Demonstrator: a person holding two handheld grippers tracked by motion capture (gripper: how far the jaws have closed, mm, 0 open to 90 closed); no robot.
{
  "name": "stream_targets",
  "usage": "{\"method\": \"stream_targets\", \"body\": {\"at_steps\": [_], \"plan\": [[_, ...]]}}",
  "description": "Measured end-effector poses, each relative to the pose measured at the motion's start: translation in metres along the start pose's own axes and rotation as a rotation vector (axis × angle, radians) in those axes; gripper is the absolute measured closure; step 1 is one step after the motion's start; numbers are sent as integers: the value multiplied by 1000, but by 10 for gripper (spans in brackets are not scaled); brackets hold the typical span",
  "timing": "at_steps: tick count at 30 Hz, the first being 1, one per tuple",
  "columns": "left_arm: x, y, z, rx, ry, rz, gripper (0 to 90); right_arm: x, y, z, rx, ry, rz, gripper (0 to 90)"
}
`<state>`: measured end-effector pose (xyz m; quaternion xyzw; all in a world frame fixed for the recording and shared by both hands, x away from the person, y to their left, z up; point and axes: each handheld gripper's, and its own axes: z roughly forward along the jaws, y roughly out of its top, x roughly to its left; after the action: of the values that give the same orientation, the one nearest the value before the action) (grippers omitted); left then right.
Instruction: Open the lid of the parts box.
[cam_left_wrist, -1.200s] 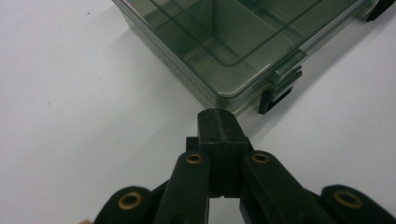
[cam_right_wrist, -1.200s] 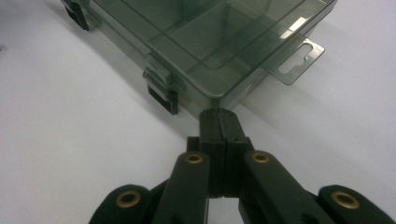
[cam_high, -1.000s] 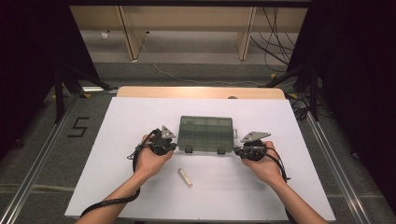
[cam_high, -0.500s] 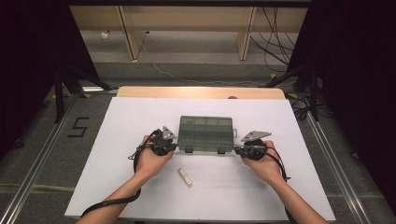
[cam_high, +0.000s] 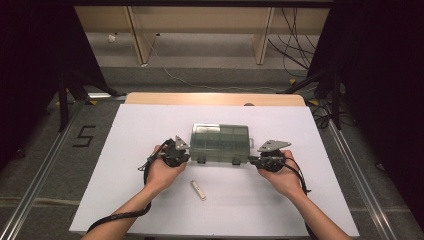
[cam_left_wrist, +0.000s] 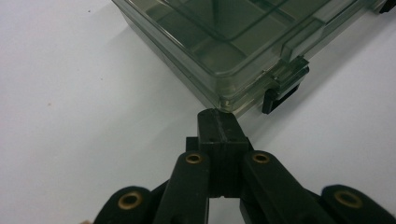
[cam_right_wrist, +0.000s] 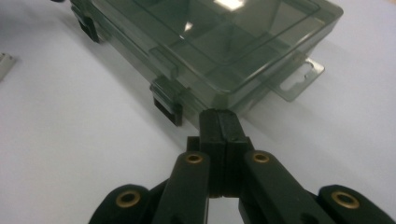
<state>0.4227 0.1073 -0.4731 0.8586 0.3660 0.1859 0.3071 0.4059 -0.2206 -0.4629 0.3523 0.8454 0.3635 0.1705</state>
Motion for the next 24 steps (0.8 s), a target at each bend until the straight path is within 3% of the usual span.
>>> {"method": "stream_targets", "body": {"at_steps": [3,8,10,12,17,24], "plan": [[1,-1,-2,0,1,-10,894,3,2,0,-7,5,-5,900],[1,2,-8,-44,15,-18,895,4,4,0,-28,2,-6,900],[1,3,-11,-36,4,9,895,3,5,-2,-37,1,-7,900],[-1,4,-10,-62,13,-3,895,3,6,-4,-52,-5,6,900],[-2,9,-11,-100,12,9,895,0,8,-6,-81,-21,-4,900],[-1,18,-16,-155,12,21,895,-1,13,-11,-103,-36,20,900]]}}
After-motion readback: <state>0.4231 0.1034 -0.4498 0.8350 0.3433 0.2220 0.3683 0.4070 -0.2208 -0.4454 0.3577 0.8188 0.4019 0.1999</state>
